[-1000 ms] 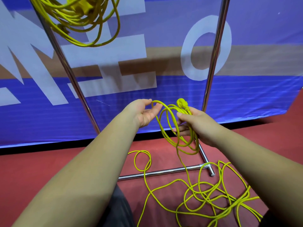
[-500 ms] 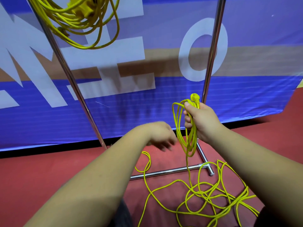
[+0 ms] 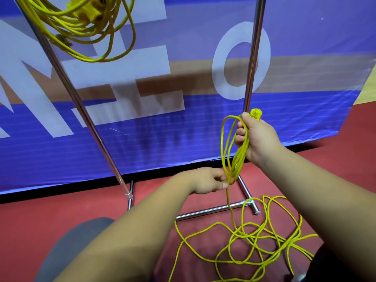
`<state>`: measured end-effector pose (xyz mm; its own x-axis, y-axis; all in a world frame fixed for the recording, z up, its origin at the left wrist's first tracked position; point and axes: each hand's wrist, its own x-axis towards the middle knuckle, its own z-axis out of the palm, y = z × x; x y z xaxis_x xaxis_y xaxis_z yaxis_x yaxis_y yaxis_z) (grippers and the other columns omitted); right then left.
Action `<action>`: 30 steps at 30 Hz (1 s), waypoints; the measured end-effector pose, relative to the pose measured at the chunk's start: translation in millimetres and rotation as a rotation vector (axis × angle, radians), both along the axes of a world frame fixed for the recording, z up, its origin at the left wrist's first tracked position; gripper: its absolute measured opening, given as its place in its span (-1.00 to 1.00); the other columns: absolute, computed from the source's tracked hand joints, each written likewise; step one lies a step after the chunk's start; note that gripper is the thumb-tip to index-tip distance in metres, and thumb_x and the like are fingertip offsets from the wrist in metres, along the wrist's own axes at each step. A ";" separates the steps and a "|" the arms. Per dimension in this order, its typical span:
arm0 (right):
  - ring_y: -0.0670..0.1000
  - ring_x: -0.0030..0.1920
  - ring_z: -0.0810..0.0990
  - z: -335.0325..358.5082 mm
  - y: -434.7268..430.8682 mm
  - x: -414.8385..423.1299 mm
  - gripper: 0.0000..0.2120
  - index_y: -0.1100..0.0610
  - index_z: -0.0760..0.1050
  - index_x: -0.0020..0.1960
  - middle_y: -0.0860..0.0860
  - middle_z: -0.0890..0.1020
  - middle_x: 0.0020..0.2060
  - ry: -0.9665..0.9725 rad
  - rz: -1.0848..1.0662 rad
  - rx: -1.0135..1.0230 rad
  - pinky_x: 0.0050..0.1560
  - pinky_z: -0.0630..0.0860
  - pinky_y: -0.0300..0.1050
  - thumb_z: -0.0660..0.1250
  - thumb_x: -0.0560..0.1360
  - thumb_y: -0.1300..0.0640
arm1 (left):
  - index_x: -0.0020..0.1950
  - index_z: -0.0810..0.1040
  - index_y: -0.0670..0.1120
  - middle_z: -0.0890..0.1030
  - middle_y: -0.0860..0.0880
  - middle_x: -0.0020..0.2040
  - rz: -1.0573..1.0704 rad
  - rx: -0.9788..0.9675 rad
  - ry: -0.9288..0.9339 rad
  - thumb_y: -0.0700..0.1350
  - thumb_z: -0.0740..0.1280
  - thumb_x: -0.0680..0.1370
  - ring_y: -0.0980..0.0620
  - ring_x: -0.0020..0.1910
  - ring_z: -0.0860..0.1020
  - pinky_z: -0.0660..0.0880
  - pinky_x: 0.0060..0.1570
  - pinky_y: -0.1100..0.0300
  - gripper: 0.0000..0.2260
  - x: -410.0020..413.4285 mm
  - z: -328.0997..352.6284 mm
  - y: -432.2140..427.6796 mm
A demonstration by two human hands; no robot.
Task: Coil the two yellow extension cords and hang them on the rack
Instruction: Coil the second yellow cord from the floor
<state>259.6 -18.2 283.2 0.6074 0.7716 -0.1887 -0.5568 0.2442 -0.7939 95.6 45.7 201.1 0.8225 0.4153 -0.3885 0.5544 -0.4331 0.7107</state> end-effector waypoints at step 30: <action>-0.14 -0.51 0.37 7.8 -1.5 17.6 -0.87 0.08 0.42 0.07 -0.03 0.49 -0.37 0.261 0.032 -0.008 -0.58 0.29 -0.29 0.37 0.69 0.08 | 0.23 0.59 0.08 0.66 0.06 0.27 -0.227 0.006 0.133 0.12 0.20 0.71 0.06 0.27 0.57 0.43 0.41 0.04 -0.76 -15.1 -26.4 -15.7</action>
